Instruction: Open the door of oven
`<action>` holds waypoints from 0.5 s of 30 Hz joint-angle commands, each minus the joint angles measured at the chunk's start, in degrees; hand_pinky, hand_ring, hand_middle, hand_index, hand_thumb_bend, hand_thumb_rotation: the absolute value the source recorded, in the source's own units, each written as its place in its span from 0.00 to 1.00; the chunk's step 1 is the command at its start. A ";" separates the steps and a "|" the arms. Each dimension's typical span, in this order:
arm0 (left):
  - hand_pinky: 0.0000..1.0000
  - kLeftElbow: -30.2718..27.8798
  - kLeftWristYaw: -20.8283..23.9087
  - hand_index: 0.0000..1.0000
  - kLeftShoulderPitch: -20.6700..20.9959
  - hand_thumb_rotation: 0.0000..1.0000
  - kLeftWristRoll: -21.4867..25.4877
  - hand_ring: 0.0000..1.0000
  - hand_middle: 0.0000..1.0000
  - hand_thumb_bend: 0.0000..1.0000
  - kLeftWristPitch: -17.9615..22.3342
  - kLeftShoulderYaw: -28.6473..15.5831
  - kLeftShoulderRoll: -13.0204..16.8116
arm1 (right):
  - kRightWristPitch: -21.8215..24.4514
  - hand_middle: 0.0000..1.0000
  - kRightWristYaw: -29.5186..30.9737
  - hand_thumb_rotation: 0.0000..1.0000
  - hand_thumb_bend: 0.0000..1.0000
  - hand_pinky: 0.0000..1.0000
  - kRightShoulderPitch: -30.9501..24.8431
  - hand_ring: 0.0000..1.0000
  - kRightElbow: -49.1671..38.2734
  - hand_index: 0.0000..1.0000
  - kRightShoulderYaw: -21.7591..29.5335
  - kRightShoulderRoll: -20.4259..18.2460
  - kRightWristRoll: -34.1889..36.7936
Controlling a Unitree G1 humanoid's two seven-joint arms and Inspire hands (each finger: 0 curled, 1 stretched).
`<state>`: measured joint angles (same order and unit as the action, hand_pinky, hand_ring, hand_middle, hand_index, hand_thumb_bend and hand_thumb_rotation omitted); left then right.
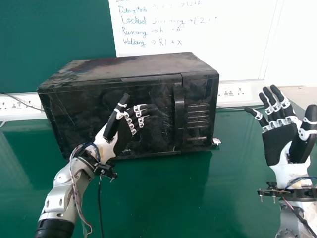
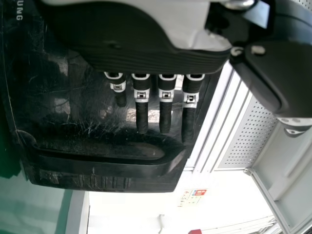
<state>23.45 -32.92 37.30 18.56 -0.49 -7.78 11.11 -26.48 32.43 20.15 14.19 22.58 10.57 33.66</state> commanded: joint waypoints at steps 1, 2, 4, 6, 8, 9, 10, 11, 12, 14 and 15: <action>0.67 1.49 0.68 0.91 1.96 0.87 -0.90 0.89 0.95 0.93 0.54 0.66 -0.46 | -0.46 0.85 -0.41 0.85 1.00 0.72 -0.44 0.84 -0.47 0.74 -0.06 -0.37 -0.29; 0.66 2.02 0.85 0.91 2.39 0.87 -1.03 0.89 0.95 0.93 0.52 0.75 -0.60 | -0.52 0.85 -0.49 0.85 1.00 0.71 -0.47 0.84 -0.53 0.74 -0.08 -0.38 -0.39; 0.67 2.95 1.34 0.92 3.18 0.88 -1.57 0.89 0.95 0.93 0.45 1.05 -0.84 | -0.43 0.85 -0.05 0.85 1.00 0.71 -0.47 0.84 -0.51 0.74 -0.06 -0.39 0.07; 0.69 3.37 2.43 0.92 3.77 0.88 -2.66 0.90 0.96 0.93 -0.09 1.53 -1.04 | -0.33 0.86 0.63 0.85 1.00 0.72 -0.40 0.85 -0.32 0.74 0.00 -0.33 0.64; 0.70 3.65 3.48 0.92 4.27 0.87 -3.29 0.90 0.96 0.93 -0.90 1.73 -1.48 | -0.36 0.86 0.62 0.85 1.00 0.71 -0.42 0.84 -0.32 0.74 -0.03 -0.32 0.57; 0.70 3.90 3.86 0.92 4.50 0.87 -3.43 0.90 0.96 0.92 -1.10 1.76 -1.70 | -0.41 0.86 0.51 0.85 1.00 0.71 -0.46 0.84 -0.36 0.74 -0.08 -0.38 0.46; 0.70 4.25 4.09 0.92 4.71 0.87 -3.51 0.90 0.97 0.92 -1.09 1.80 -1.86 | -0.47 0.85 0.40 0.84 1.00 0.71 -0.52 0.84 -0.41 0.74 -0.13 -0.46 0.35; 0.70 4.63 4.19 0.93 4.90 0.87 -3.43 0.90 0.97 0.92 -1.06 1.80 -1.99 | -0.52 0.85 0.33 0.84 1.00 0.71 -0.59 0.84 -0.45 0.74 -0.18 -0.56 0.29; 0.70 4.96 4.32 0.93 5.06 0.87 -3.31 0.90 0.97 0.92 -1.01 1.78 -2.14 | -0.53 0.86 0.25 0.84 1.00 0.71 -0.67 0.84 -0.55 0.74 -0.23 -0.67 0.27; 0.70 5.42 4.54 0.93 5.31 0.87 -2.94 0.90 0.98 0.92 -1.21 1.62 -2.45 | -0.30 0.87 0.22 0.84 1.00 0.71 -0.87 0.85 -0.93 0.75 -0.33 -0.84 0.53; 0.69 5.58 4.61 0.93 5.40 0.87 -2.80 0.90 0.98 0.92 -1.29 1.57 -2.57 | -0.12 0.87 -0.01 0.84 1.00 0.72 -0.99 0.85 -1.27 0.76 -0.39 -0.93 0.54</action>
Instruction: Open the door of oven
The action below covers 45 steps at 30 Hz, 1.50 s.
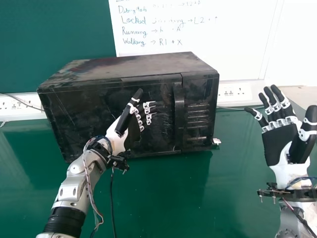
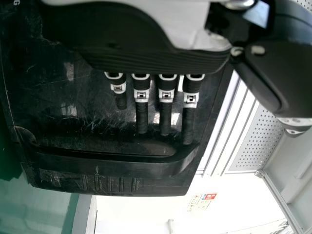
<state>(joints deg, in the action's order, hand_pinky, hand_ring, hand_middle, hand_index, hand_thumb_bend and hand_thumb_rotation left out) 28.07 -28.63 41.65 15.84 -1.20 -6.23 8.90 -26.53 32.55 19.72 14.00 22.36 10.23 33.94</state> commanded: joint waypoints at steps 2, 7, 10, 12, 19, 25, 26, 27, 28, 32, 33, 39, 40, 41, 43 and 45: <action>0.69 1.17 0.46 0.92 1.20 0.86 0.62 0.90 0.97 0.93 -1.19 -0.34 -0.73 | -0.20 0.88 -1.16 0.85 1.00 0.74 -0.83 0.86 -1.77 0.78 -0.33 -0.74 -0.57; 0.68 2.96 0.03 0.92 2.12 0.85 1.87 0.91 0.98 0.94 -1.86 -0.92 -1.35 | -0.13 0.92 -3.12 0.88 1.00 0.78 -1.33 0.90 -3.47 0.83 -0.82 -1.04 -1.95; 0.67 4.41 0.22 0.92 2.96 0.84 1.57 0.90 0.98 0.94 -1.80 -0.89 -1.61 | 0.25 0.94 -3.93 0.88 1.00 0.78 -1.55 0.92 -4.17 0.83 -1.07 -1.09 -2.21; 0.67 5.27 0.58 0.92 3.48 0.85 1.21 0.90 0.99 0.94 -1.63 -0.79 -1.80 | 0.36 0.95 -4.19 0.88 1.00 0.79 -1.61 0.94 -4.34 0.83 -1.14 -1.07 -2.22; 0.65 8.04 1.40 0.93 5.19 0.84 0.95 0.90 1.00 0.93 -1.76 -0.86 -2.18 | -0.47 0.95 -5.06 0.90 1.00 0.80 -1.43 0.97 -4.01 0.83 -1.08 -0.91 -3.21; 0.67 10.30 1.79 0.93 6.27 0.84 0.94 0.91 1.00 0.90 -1.24 -1.03 -2.36 | -0.57 0.96 -4.78 0.89 1.00 0.83 -1.29 0.99 -3.67 0.83 -0.91 -0.70 -3.03; 0.67 10.69 1.79 0.93 6.48 0.84 0.92 0.92 1.00 0.90 -1.14 -1.07 -2.34 | -0.79 0.96 -4.69 0.89 1.00 0.83 -1.22 0.99 -3.42 0.82 -0.81 -0.69 -3.03; 0.66 11.02 1.86 0.93 6.66 0.84 0.86 0.92 1.00 0.90 -1.01 -1.10 -2.31 | -0.94 0.96 -4.65 0.89 1.00 0.84 -1.18 0.99 -3.24 0.82 -0.74 -0.68 -3.04; 0.65 11.33 1.89 0.93 6.85 0.85 0.83 0.92 1.00 0.90 -0.89 -1.14 -2.27 | -1.02 0.96 -4.63 0.89 1.00 0.84 -1.19 0.99 -3.20 0.82 -0.71 -0.67 -3.07; 0.66 12.62 1.79 0.93 7.67 0.85 0.65 0.94 1.00 0.90 -0.33 -1.23 -2.02 | -1.03 0.95 -4.66 0.89 1.00 0.85 -1.20 0.99 -3.22 0.82 -0.68 -0.66 -3.06; 0.66 12.97 1.85 0.92 7.92 0.85 0.56 0.94 1.00 0.90 -0.24 -1.23 -1.99 | -0.96 0.95 -4.67 0.90 1.00 0.85 -1.23 0.99 -3.33 0.82 -0.73 -0.66 -3.06; 0.73 14.78 1.78 0.90 9.54 0.84 0.30 0.93 0.99 0.93 -0.24 -1.29 -2.51 | -0.88 0.96 -5.14 0.89 1.00 0.87 -1.20 0.99 -3.67 0.82 -0.74 -0.73 -3.23; 0.74 15.13 1.53 0.90 9.79 0.84 0.36 0.93 0.99 0.93 -0.08 -1.33 -2.65 | -0.98 0.95 -5.27 0.89 1.00 0.86 -1.19 0.99 -3.65 0.82 -0.70 -0.75 -3.34; 0.76 15.56 1.14 0.90 10.07 0.84 0.48 0.93 0.99 0.92 0.04 -1.39 -2.77 | -1.12 0.95 -5.26 0.89 1.00 0.86 -1.15 0.99 -3.46 0.82 -0.62 -0.74 -3.34; 0.80 16.42 0.54 0.91 10.70 0.84 0.41 0.94 0.99 0.92 0.34 -1.32 -2.99 | -1.35 0.95 -5.10 0.89 1.00 0.85 -1.06 0.98 -3.06 0.81 -0.48 -0.67 -3.22; 0.83 16.93 0.62 0.92 11.40 0.83 0.20 0.94 0.99 0.92 0.22 -1.18 -3.33 | -1.38 0.95 -4.90 0.89 1.00 0.86 -1.03 0.99 -2.96 0.82 -0.49 -0.64 -3.03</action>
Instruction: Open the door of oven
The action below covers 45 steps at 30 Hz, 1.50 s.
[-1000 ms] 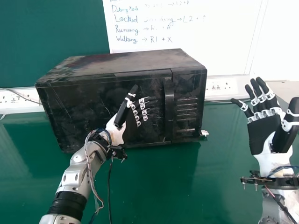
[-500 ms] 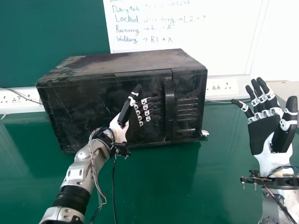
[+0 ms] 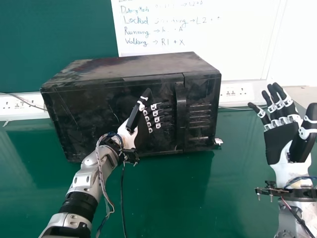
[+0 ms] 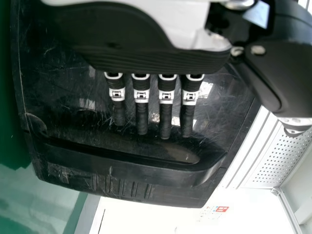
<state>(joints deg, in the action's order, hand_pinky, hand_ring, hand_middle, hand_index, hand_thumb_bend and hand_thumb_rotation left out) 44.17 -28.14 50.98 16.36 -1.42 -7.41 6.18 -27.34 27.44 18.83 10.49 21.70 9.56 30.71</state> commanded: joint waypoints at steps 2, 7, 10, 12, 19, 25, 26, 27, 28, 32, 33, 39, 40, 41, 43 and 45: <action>0.83 1.40 0.20 0.92 2.72 0.83 -0.65 0.94 0.99 0.92 0.65 0.20 -0.93 | -0.54 0.95 0.44 0.88 1.00 0.87 -0.13 0.99 0.67 0.82 0.14 -0.01 0.46; 0.83 2.63 0.64 0.93 4.46 0.84 -1.53 0.94 0.99 0.93 0.30 0.45 -1.60 | -0.78 0.95 0.32 0.88 1.00 0.86 -0.08 0.98 0.99 0.81 0.18 -0.12 0.33; 0.83 3.59 0.98 0.92 5.41 0.84 -2.61 0.93 0.99 0.93 0.57 0.70 -2.01 | -0.90 0.95 0.32 0.88 1.00 0.86 -0.01 0.98 1.09 0.82 0.21 -0.15 0.31; 0.82 4.71 1.16 0.91 6.16 0.84 -3.35 0.93 0.98 0.93 0.92 0.93 -2.31 | -0.91 0.95 0.46 0.88 1.00 0.86 -0.04 0.98 1.10 0.82 0.21 -0.20 0.48; 0.84 7.93 -0.28 0.92 7.79 0.83 -3.00 0.95 0.99 0.92 1.71 0.24 -3.16 | -0.95 0.94 0.45 0.88 1.00 0.87 0.02 0.97 1.50 0.81 0.32 -0.23 0.60; 0.79 8.83 0.82 0.91 8.33 0.83 -4.14 0.93 0.98 0.92 2.97 0.71 -3.74 | -1.47 0.94 0.41 0.89 1.00 0.87 0.05 0.98 1.45 0.82 0.22 -0.19 0.33; 0.79 8.92 0.88 0.91 8.41 0.83 -4.33 0.93 0.98 0.92 3.11 0.80 -3.82 | -1.45 0.95 0.37 0.89 1.00 0.88 0.05 0.98 1.33 0.82 0.17 -0.17 0.36; 0.78 9.08 0.93 0.91 8.53 0.84 -4.55 0.92 0.98 0.92 3.20 0.81 -3.93 | -1.46 0.95 0.16 0.90 1.00 0.89 0.03 0.98 1.18 0.82 0.13 -0.20 0.27; 0.78 9.28 1.03 0.90 8.68 0.84 -4.83 0.92 0.98 0.92 3.34 0.85 -4.04 | -1.51 0.95 -0.05 0.90 1.00 0.89 0.01 0.98 1.03 0.82 0.09 -0.25 0.15; 0.77 9.74 0.78 0.90 9.13 0.84 -5.49 0.92 0.98 0.93 3.72 1.15 -4.33 | -1.50 0.95 -0.47 0.90 1.00 0.88 -0.21 0.97 0.33 0.83 -0.15 -0.44 0.05; 0.77 9.86 0.55 0.90 9.24 0.84 -5.47 0.92 0.98 0.93 3.70 1.16 -4.43 | -1.46 0.95 -0.45 0.90 1.00 0.89 -0.31 0.98 0.16 0.83 -0.21 -0.45 0.11; 0.72 10.81 0.63 0.91 10.14 0.82 -5.26 0.89 0.97 0.91 2.61 1.14 -5.29 | -1.47 0.96 -0.59 0.90 1.00 0.88 -0.84 0.96 -0.38 0.83 -0.22 -0.53 0.21; 0.71 11.11 0.83 0.91 10.31 0.82 -5.43 0.89 0.97 0.92 2.72 1.21 -5.40 | -1.50 0.96 -0.64 0.90 1.00 0.87 -0.90 0.96 -0.39 0.83 -0.20 -0.55 0.15; 0.71 11.44 1.04 0.91 10.49 0.83 -5.63 0.89 0.96 0.93 2.84 1.29 -5.50 | -1.54 0.96 -0.67 0.90 1.00 0.87 -0.95 0.96 -0.38 0.83 -0.19 -0.57 0.09; 0.70 12.04 1.31 0.91 10.84 0.83 -5.93 0.89 0.96 0.94 3.19 1.44 -5.64 | -1.48 0.96 -0.55 0.90 1.00 0.87 -1.00 0.95 -0.29 0.83 -0.16 -0.60 0.28; 0.70 12.55 1.59 0.91 11.24 0.83 -6.18 0.88 0.95 0.95 3.19 1.59 -5.72 | -1.52 0.95 -0.45 0.90 1.00 0.87 -1.05 0.95 -0.14 0.83 -0.13 -0.63 0.39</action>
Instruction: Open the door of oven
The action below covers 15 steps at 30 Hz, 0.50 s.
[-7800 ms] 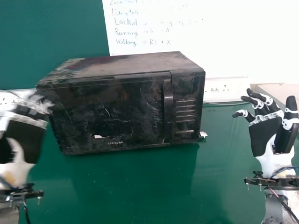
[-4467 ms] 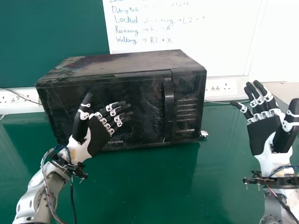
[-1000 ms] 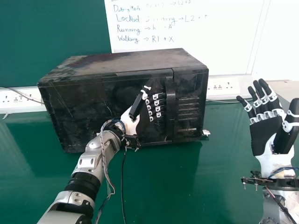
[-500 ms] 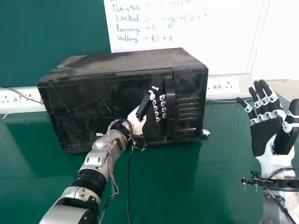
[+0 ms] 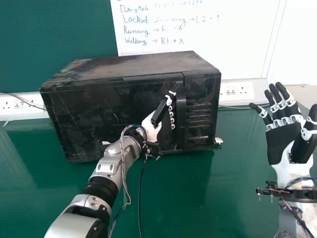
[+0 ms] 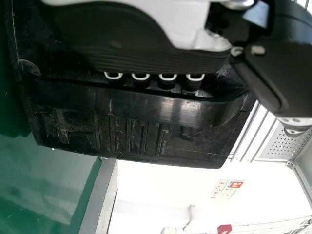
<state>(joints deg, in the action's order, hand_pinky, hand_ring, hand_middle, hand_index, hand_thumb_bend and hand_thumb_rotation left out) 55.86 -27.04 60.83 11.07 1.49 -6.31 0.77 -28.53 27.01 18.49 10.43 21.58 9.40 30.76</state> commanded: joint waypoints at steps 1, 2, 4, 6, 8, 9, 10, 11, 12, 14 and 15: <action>0.70 1.13 0.55 0.90 1.59 0.83 -1.09 0.88 0.95 0.95 0.33 0.64 -0.31 | -0.37 0.95 -0.07 0.90 1.00 0.87 -0.74 0.95 -0.07 0.83 0.00 -0.51 0.31; 0.70 1.39 0.59 0.91 1.75 0.84 -1.31 0.88 0.95 0.95 0.42 0.76 -0.32 | -0.38 0.95 -0.16 0.89 1.00 0.87 -0.79 0.95 -0.12 0.83 0.00 -0.58 0.28; 0.70 1.83 0.45 0.91 2.00 0.84 -1.73 0.87 0.95 0.95 0.64 0.88 -0.38 | -0.39 0.95 -0.39 0.89 1.00 0.86 -0.92 0.95 -0.22 0.83 -0.01 -0.68 0.13; 0.71 2.17 0.33 0.91 2.20 0.84 -1.94 0.87 0.95 0.96 0.67 0.84 -0.52 | -0.51 0.95 -0.45 0.89 1.00 0.85 -1.00 0.94 -0.12 0.83 0.02 -0.77 0.08; 0.70 2.23 0.27 0.91 2.33 0.84 -1.77 0.87 0.95 0.96 0.25 0.64 -0.73 | -0.52 0.95 -0.41 0.89 1.00 0.85 -1.07 0.94 -0.06 0.83 0.04 -0.80 0.12; 0.70 2.14 0.15 0.91 2.34 0.83 -1.54 0.86 0.95 0.96 -0.03 0.49 -0.86 | -0.45 0.95 -0.52 0.89 1.00 0.85 -1.13 0.94 -0.11 0.83 0.05 -0.80 0.07; 0.68 1.98 -0.08 0.91 2.31 0.83 -1.33 0.86 0.95 0.95 -0.16 0.39 -0.95 | -0.45 0.95 -0.63 0.89 1.00 0.84 -1.16 0.94 -0.14 0.83 0.07 -0.78 -0.04; 0.68 1.88 -0.43 0.91 2.29 0.83 -1.00 0.86 0.95 0.94 -0.27 0.20 -1.06 | -0.35 0.95 -0.80 0.88 1.00 0.84 -1.22 0.94 -0.29 0.83 0.07 -0.82 -0.06; 0.67 1.71 -0.59 0.91 2.29 0.83 -0.67 0.86 0.95 0.94 -0.55 0.02 -1.18 | -0.29 0.94 -0.98 0.88 1.00 0.83 -1.26 0.94 -0.45 0.82 0.04 -0.86 -0.08; 0.66 1.38 -0.70 0.90 2.30 0.82 -0.18 0.85 0.94 0.95 -1.09 -0.22 -1.38 | -0.12 0.94 -1.07 0.88 1.00 0.82 -1.34 0.93 -0.70 0.82 -0.05 -0.85 0.11; 0.66 1.13 -0.74 0.89 2.27 0.82 -0.08 0.85 0.94 0.95 -1.27 -0.22 -1.44 | 0.06 0.94 -0.96 0.88 1.00 0.83 -1.37 0.93 -0.75 0.82 -0.08 -0.82 0.37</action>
<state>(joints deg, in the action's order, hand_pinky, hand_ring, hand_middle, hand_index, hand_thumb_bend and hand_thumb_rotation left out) 57.20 -27.32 61.99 10.31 1.23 -6.30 0.30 -28.53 26.17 17.54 10.23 21.59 8.99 30.77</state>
